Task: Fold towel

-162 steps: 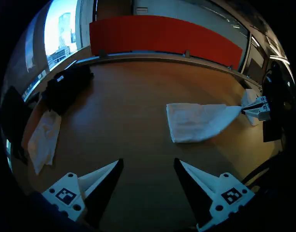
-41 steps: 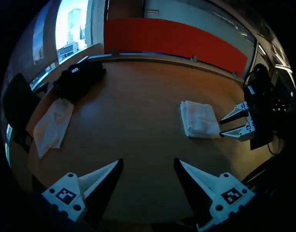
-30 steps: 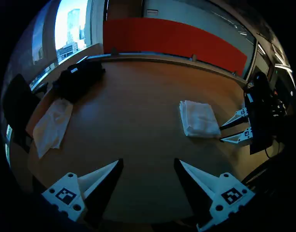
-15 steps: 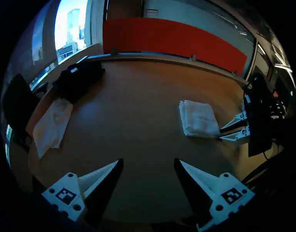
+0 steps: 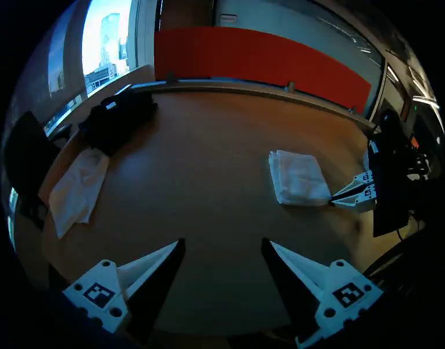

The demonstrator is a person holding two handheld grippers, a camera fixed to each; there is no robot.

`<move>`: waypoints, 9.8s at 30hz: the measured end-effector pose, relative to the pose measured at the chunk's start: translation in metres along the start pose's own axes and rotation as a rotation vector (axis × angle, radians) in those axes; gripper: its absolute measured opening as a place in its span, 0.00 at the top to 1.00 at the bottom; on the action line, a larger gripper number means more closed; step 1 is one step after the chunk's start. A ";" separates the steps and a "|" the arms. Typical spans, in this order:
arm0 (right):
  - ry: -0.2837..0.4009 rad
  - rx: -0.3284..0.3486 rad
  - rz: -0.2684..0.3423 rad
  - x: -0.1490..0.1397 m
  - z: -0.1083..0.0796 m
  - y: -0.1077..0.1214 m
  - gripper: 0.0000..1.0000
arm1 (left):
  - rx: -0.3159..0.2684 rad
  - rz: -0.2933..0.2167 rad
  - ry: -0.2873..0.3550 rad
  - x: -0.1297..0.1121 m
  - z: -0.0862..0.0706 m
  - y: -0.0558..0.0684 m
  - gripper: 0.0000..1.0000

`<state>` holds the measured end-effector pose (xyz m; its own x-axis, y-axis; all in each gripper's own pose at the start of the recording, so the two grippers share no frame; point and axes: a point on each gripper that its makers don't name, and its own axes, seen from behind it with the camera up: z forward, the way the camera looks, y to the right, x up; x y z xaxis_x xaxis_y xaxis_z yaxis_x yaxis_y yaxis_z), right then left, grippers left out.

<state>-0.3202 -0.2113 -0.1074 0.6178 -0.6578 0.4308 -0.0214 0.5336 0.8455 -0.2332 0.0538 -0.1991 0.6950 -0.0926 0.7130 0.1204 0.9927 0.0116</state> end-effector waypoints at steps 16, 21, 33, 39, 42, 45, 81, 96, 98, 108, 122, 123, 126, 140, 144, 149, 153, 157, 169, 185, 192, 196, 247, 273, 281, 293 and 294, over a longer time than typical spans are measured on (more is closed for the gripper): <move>0.111 -0.051 -0.040 0.063 -0.036 0.025 0.98 | -0.016 0.000 0.022 0.007 0.001 0.003 0.03; 0.156 -0.069 -0.072 0.094 -0.051 0.037 0.98 | -0.027 0.005 0.038 0.013 0.002 0.006 0.03; 0.250 -0.113 -0.134 0.159 -0.090 0.062 0.98 | -0.049 0.014 0.068 0.025 0.000 0.008 0.03; 0.290 -0.137 -0.125 0.177 -0.113 0.076 0.98 | -0.064 0.020 0.081 0.031 -0.001 0.012 0.03; 0.297 -0.156 -0.125 0.179 -0.124 0.086 0.98 | -0.072 0.026 0.084 0.033 -0.001 0.015 0.03; 0.297 -0.176 -0.128 0.178 -0.134 0.096 0.98 | -0.081 0.031 0.087 0.035 0.000 0.018 0.03; 0.264 -0.357 0.041 0.112 -0.238 0.245 0.98 | -0.098 0.066 0.073 0.040 0.001 0.036 0.03; 0.228 -0.425 0.109 0.074 -0.267 0.301 0.98 | -0.097 0.087 0.061 0.044 0.008 0.049 0.03; 0.223 -0.435 0.116 0.069 -0.269 0.308 0.98 | -0.095 0.090 0.060 0.046 0.008 0.050 0.03; 0.207 -0.466 0.154 0.049 -0.283 0.336 0.98 | -0.095 0.103 0.055 0.050 0.012 0.056 0.03; 0.190 -0.494 0.191 0.016 -0.299 0.347 0.98 | -0.110 0.126 0.056 0.056 0.016 0.070 0.03; 0.189 -0.497 0.195 0.013 -0.301 0.347 0.98 | -0.111 0.128 0.057 0.057 0.016 0.070 0.03; 0.186 -0.506 0.206 0.003 -0.308 0.347 0.98 | -0.115 0.133 0.058 0.059 0.016 0.073 0.03; 0.147 -0.538 0.295 -0.071 -0.329 0.320 0.98 | -0.129 0.155 0.059 0.059 0.012 0.080 0.03; 0.135 -0.547 0.322 -0.091 -0.332 0.313 0.98 | -0.132 0.163 0.059 0.059 0.012 0.081 0.03; 0.119 -0.551 0.355 -0.112 -0.331 0.304 0.98 | -0.135 0.167 0.059 0.058 0.011 0.081 0.03; 0.106 -0.556 0.380 -0.127 -0.329 0.299 0.98 | -0.134 0.171 0.058 0.057 0.010 0.081 0.03; 0.091 -0.561 0.404 -0.141 -0.327 0.296 0.98 | -0.134 0.174 0.057 0.056 0.010 0.080 0.03; 0.035 -0.574 0.491 -0.188 -0.314 0.291 0.98 | -0.126 0.178 0.050 0.052 0.010 0.076 0.03; 0.001 -0.581 0.558 -0.223 -0.310 0.286 0.98 | -0.125 0.185 0.044 0.052 0.010 0.076 0.03; -0.015 -0.578 0.574 -0.233 -0.306 0.280 0.98 | -0.126 0.185 0.042 0.050 0.010 0.076 0.03; -0.018 -0.575 0.580 -0.235 -0.304 0.278 0.98 | -0.126 0.187 0.041 0.049 0.010 0.076 0.04; 0.042 -0.663 0.587 -0.214 -0.312 0.285 0.02 | -0.128 0.176 0.053 0.052 0.006 0.075 0.03; 0.392 -0.861 0.633 -0.137 -0.350 0.305 0.00 | -0.112 0.143 0.093 0.070 0.004 0.068 0.04; 0.623 -0.943 0.665 -0.096 -0.381 0.310 0.00 | -0.106 0.139 0.113 0.082 0.006 0.065 0.03; 0.761 -0.978 0.687 -0.076 -0.399 0.313 0.00 | -0.084 0.115 0.154 0.098 0.007 0.059 0.03; 0.758 -0.978 0.681 -0.075 -0.398 0.312 0.00 | -0.081 0.112 0.160 0.100 0.007 0.057 0.03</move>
<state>-0.0606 0.2162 -0.0013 0.9811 0.1487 0.1239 -0.1299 0.9804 -0.1483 -0.1624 0.1022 -0.1223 0.8103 0.0003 0.5860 0.0879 0.9886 -0.1221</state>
